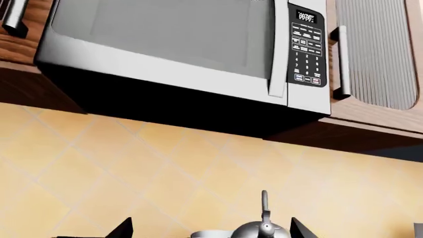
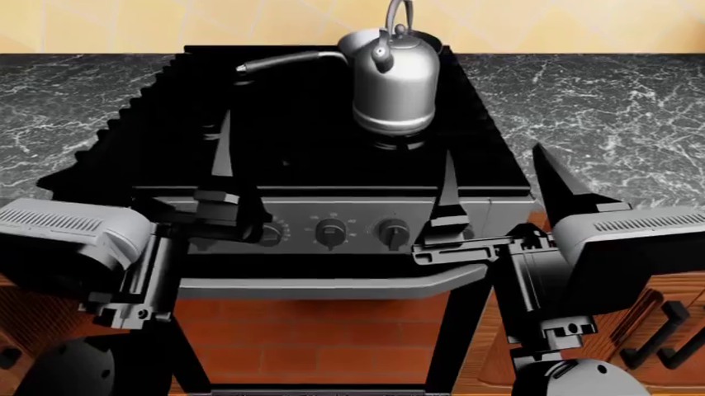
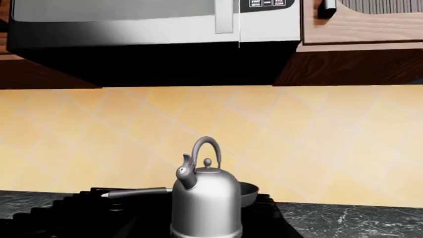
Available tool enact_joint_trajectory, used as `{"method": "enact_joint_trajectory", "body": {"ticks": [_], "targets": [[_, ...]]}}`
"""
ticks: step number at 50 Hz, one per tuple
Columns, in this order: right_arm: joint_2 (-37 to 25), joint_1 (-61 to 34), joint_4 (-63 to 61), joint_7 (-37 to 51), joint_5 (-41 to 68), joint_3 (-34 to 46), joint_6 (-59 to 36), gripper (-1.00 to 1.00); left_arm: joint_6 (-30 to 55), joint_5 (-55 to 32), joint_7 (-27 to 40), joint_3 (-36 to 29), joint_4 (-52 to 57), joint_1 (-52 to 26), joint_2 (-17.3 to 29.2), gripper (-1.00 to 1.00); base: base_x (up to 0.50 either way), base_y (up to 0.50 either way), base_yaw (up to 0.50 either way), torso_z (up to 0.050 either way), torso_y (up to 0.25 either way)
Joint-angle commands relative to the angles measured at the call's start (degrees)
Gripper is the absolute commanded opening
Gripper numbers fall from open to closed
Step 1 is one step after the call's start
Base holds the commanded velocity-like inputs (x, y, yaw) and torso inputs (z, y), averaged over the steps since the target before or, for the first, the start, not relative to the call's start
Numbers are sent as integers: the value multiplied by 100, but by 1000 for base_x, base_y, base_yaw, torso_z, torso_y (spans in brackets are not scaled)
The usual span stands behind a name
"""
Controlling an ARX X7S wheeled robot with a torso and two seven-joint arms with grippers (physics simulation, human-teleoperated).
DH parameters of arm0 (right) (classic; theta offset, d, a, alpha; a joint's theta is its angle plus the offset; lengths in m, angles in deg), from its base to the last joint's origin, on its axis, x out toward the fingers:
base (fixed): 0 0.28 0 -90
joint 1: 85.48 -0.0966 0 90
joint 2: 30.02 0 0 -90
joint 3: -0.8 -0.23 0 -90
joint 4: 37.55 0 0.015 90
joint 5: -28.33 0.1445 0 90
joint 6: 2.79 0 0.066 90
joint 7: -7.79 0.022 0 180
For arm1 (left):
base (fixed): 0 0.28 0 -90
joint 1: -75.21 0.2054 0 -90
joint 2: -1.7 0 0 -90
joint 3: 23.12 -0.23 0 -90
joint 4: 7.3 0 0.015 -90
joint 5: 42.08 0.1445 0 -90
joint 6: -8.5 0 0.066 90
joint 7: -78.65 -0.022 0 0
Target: Pick the kettle from the counter and place it on a stove burner. Then turn the burner on.
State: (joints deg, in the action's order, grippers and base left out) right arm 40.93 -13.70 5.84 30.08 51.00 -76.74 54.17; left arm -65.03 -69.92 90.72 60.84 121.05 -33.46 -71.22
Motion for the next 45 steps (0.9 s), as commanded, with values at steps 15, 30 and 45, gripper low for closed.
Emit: {"method": "enact_joint_trajectory", "body": {"ticks": [15,30,45], "targets": [[-22,35,64,-10,273,-165,110,100,-147,640,309,-173,130,-16,62,100,0,0,0,-50,0],[-41,35,42,34,328,-172,118,100,-240,783,442,-210,208,-23,65,100,0,0,0,-50,0],[-75,39,61,67,326,-147,146,100,-412,810,321,-304,124,-29,140,100,0,0,0,-50,0]]}}
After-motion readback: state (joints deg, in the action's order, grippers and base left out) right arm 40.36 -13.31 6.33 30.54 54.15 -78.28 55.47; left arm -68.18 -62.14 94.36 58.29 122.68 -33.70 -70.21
